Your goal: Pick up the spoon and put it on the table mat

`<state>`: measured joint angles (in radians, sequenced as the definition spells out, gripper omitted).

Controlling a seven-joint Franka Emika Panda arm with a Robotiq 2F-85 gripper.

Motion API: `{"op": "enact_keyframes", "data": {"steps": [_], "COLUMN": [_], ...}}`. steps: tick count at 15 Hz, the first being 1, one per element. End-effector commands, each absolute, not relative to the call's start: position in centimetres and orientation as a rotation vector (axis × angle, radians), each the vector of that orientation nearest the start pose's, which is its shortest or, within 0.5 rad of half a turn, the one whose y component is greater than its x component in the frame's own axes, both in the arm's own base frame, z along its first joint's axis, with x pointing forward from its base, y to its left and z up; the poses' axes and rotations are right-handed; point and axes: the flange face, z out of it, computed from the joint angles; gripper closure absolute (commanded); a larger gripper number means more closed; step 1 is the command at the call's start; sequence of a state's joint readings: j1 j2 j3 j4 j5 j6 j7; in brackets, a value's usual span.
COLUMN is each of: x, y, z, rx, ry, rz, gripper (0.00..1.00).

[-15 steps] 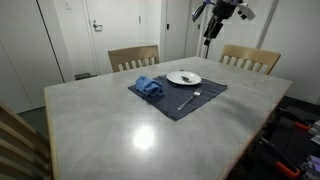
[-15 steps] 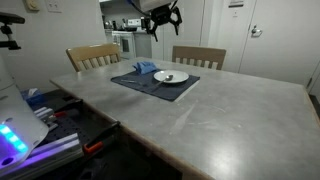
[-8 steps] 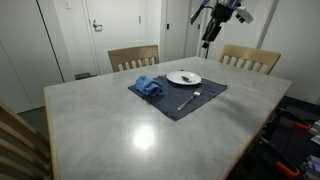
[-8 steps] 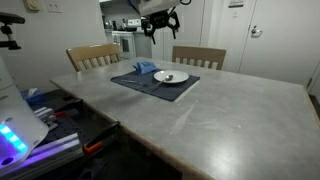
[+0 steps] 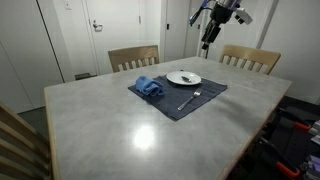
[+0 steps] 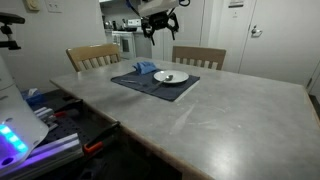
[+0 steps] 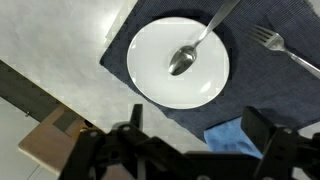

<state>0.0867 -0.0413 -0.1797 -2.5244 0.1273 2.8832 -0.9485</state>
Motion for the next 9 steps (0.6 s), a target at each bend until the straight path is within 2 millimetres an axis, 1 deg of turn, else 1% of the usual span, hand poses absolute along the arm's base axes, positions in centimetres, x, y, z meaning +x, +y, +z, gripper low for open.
{"op": "enact_keyframes", "data": {"steps": [1,3,9], "x": [49.4,49.5,50.0], "y": [-4.8,-4.6,-3.9], "z": [32.0,31.4,28.5], "rx": [-3.001,-2.994,-2.980], "ry": [-1.174,-1.183,-1.203], "rz": [-0.563,-0.552,-0.471], "gripper": [0.00,0.00,0.00]}}
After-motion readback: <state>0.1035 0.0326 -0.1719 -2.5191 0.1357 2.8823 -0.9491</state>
